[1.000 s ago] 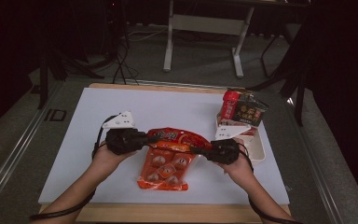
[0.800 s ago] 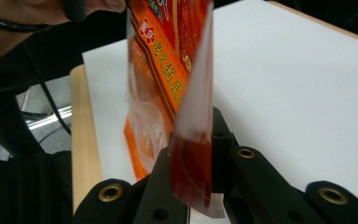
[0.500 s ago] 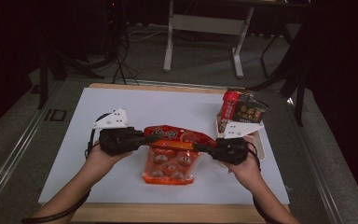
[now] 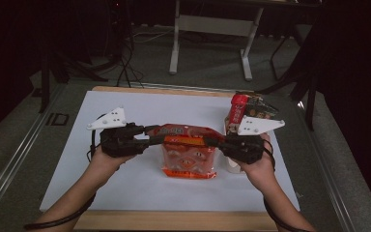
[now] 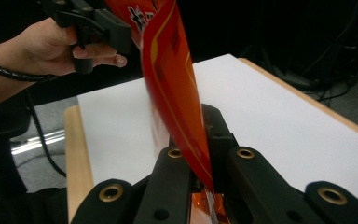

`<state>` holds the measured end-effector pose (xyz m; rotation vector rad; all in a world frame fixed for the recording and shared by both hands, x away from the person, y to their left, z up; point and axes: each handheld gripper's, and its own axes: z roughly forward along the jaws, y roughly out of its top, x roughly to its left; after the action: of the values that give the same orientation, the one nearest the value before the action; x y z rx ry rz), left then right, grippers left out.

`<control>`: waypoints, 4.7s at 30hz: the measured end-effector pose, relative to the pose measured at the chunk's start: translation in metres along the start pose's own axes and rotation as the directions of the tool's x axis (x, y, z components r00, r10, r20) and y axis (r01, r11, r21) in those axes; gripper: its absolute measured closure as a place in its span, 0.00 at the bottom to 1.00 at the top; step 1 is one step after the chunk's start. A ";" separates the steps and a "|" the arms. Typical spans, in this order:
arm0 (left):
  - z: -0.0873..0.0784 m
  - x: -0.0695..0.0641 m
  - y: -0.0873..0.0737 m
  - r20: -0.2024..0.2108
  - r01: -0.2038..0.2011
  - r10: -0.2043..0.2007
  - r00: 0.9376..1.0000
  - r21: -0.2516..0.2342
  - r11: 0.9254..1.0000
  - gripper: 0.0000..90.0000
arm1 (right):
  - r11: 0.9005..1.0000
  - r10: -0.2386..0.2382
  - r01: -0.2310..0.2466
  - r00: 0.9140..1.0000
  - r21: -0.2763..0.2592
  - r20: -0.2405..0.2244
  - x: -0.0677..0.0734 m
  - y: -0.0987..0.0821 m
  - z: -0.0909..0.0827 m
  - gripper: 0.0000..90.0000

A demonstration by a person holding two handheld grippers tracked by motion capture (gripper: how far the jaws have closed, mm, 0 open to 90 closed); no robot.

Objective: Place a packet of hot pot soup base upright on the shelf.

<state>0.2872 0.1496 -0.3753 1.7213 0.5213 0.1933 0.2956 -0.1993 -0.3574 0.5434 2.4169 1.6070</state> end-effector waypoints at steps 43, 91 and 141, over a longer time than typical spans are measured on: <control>0.004 0.015 -0.078 -0.070 0.111 -0.108 0.992 0.045 0.993 0.01 | 0.985 0.131 -0.087 0.941 -0.149 0.313 -0.071 0.010 -0.131 1.00; 0.010 0.020 -0.120 -0.095 0.151 -0.143 0.985 0.088 0.985 0.01 | 0.945 0.324 -0.290 0.895 -0.153 0.307 -0.108 -0.093 -0.106 1.00; 0.001 0.013 -0.121 -0.094 0.126 -0.118 0.988 0.080 0.989 0.01 | 0.985 0.125 -0.112 0.988 -0.130 0.095 -0.022 -0.034 -0.025 0.13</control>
<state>0.2711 0.1707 -0.4940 1.7639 0.7081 0.1623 0.3007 -0.2411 -0.3803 0.7407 2.2309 1.7179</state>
